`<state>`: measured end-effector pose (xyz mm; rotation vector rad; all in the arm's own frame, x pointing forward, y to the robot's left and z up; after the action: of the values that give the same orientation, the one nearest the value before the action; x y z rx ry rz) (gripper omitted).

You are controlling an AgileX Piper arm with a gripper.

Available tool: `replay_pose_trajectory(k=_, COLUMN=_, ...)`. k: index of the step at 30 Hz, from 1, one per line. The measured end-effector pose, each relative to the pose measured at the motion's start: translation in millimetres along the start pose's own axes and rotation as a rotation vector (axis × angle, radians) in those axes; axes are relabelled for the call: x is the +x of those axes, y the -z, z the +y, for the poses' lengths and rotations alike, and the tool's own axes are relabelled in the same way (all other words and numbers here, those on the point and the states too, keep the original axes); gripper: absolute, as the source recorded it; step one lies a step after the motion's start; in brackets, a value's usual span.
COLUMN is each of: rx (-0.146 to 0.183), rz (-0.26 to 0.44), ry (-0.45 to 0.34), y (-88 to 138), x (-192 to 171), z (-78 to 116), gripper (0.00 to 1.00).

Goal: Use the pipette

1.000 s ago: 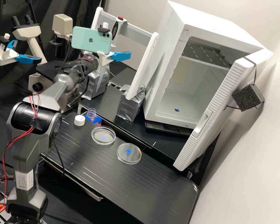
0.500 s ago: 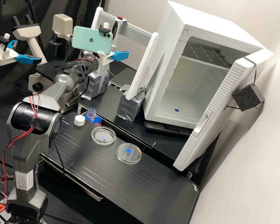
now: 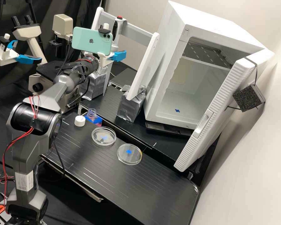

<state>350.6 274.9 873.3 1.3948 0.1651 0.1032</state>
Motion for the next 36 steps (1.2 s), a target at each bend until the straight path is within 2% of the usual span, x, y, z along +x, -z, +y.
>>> replay_pose_trajectory(k=12, rx=0.017, rz=0.052, ry=-0.016, y=2, x=-16, z=11.9, gripper=0.0)
replay_pose_trajectory(k=13, rx=0.041, rz=0.054, ry=-0.018, y=3, x=-18, z=13.8, gripper=0.0)
replay_pose_trajectory(k=16, rx=0.068, rz=0.059, ry=-0.018, y=4, x=-20, z=15.5, gripper=0.0)
replay_pose_trajectory(k=36, rx=0.057, rz=0.058, ry=-0.015, y=2, x=-19, z=15.7, gripper=0.0)
